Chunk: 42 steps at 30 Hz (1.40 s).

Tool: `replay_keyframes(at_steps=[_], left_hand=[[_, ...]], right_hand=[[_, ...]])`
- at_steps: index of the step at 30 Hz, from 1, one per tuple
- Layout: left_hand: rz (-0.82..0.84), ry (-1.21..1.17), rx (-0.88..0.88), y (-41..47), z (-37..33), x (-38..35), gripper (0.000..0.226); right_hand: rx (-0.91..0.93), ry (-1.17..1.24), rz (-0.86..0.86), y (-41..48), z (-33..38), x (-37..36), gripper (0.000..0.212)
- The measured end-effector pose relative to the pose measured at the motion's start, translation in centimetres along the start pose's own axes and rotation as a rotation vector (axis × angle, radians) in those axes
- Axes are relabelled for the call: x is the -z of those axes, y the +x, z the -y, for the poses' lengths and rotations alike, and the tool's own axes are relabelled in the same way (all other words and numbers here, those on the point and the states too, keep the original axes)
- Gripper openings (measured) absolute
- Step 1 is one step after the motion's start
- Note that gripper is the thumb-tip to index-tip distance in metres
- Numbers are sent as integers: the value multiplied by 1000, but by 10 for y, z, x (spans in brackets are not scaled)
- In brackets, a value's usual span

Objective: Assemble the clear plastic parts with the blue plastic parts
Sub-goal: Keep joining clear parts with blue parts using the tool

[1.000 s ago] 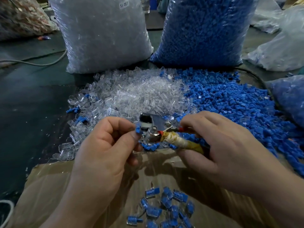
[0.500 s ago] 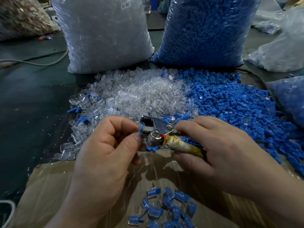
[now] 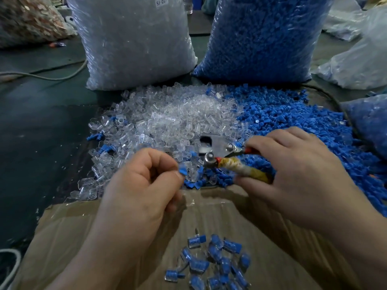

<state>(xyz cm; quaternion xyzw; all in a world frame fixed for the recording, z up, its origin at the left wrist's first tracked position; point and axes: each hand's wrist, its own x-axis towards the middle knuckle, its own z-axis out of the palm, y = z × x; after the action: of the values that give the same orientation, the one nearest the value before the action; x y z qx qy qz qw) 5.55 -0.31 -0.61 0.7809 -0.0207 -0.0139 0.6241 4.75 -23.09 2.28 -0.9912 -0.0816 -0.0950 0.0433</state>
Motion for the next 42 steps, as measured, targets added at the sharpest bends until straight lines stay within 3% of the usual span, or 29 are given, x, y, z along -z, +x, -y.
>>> replay_keyframes(at_steps=[3, 9, 14, 18, 23, 26, 30, 33, 35, 37, 39, 42], left_hand=[[113, 112, 92, -3, -1, -7, 24], [72, 186, 48, -9, -5, -14, 22], [36, 179, 20, -13, -1, -20, 15], [-28, 258, -123, -13, -1, -19, 16], [0, 292, -263, -18, -10, -19, 3], [27, 120, -134, -16, -13, -14, 27], [152, 169, -99, -10, -10, -8, 45], [199, 86, -157, -8, -9, -6, 38], [256, 112, -274, -10, -8, -4, 33], [325, 119, -333, -13, -12, -1, 30], [311, 251, -350, -12, -14, 4, 26], [195, 454, -293, -7, -14, 14, 17]], right_hand=[[-78, -56, 68, 9, -5, -3, 69], [-86, -55, 171, 15, -2, -6, 70], [81, 97, -68, 0, 25, -1, 43], [279, 134, -143, -7, 42, -12, 15], [260, 183, -182, -9, 39, -11, 26], [288, 223, -164, -10, 39, -9, 31], [324, 266, -107, -12, 45, -6, 28], [108, 537, 79, -17, 52, -1, 29], [-130, 1100, 326, -18, 54, 7, 27], [-305, 1347, 515, -17, 48, 16, 28], [-233, 1079, 535, -14, 40, 13, 34], [-57, 274, 296, -15, 32, 5, 41]])
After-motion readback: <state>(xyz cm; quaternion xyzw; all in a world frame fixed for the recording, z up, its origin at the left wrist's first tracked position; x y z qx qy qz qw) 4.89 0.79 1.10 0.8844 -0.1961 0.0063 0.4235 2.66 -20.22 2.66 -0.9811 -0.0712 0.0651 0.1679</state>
